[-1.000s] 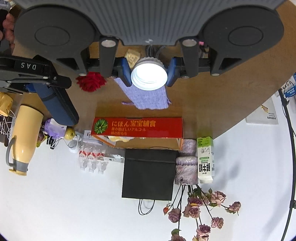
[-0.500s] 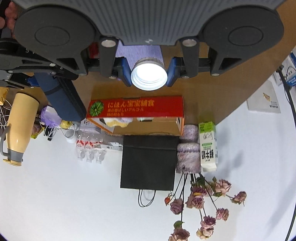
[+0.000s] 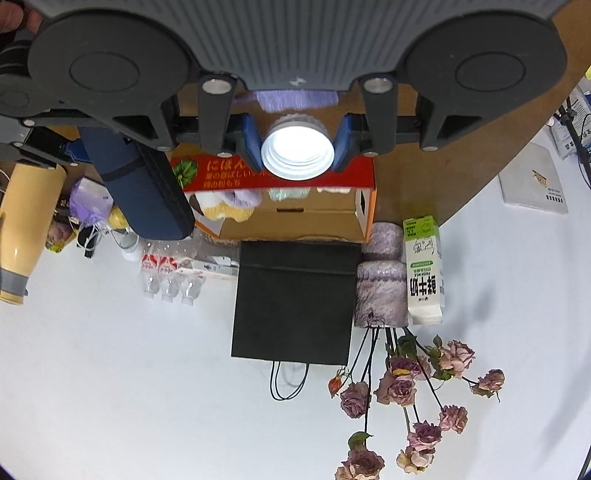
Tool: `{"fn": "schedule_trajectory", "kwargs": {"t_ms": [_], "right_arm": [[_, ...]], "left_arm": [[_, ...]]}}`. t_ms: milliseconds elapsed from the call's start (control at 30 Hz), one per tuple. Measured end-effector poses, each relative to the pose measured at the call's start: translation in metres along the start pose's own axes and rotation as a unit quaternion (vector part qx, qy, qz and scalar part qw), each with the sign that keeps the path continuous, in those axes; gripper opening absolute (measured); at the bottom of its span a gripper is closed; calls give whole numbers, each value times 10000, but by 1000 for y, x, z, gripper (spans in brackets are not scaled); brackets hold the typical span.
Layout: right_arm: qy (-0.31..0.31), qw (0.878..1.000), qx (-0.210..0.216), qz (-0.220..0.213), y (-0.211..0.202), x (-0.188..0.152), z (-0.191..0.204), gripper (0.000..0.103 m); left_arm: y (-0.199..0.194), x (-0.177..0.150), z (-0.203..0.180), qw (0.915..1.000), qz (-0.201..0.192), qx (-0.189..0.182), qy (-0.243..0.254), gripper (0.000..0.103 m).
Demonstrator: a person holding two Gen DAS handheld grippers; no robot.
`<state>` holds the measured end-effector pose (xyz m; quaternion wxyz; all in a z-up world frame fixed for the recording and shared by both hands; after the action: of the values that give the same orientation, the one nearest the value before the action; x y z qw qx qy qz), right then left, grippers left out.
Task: Organize objects
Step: 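Carry the white lid and navy pouch over the red box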
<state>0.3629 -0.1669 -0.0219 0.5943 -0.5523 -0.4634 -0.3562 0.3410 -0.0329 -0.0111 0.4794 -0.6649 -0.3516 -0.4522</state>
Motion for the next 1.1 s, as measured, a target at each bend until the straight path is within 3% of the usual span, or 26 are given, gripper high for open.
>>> {"fn": "schedule_trajectory", "kwargs": {"t_ms": [633, 1100], "right_arm": [[-23, 10000, 1, -53, 71, 39, 2, 62], [74, 10000, -55, 0, 119, 58, -6, 62]], "left_arm": [[63, 54, 17, 9995, -190, 64, -226, 41], [105, 71, 29, 9987, -203, 285, -370, 41]]}}
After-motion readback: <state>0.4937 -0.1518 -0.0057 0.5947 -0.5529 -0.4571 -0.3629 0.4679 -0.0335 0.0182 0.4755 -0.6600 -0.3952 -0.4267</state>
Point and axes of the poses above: each gripper's, at about its wrist camera, not at the fingertips, and y roughly the way its jaws point, z to its left, x to its top, the point moved 10 cm from there along y, roughly the way its jaws point, and after that the axes turned 12 degrees about -x, right-handed, at the moved point
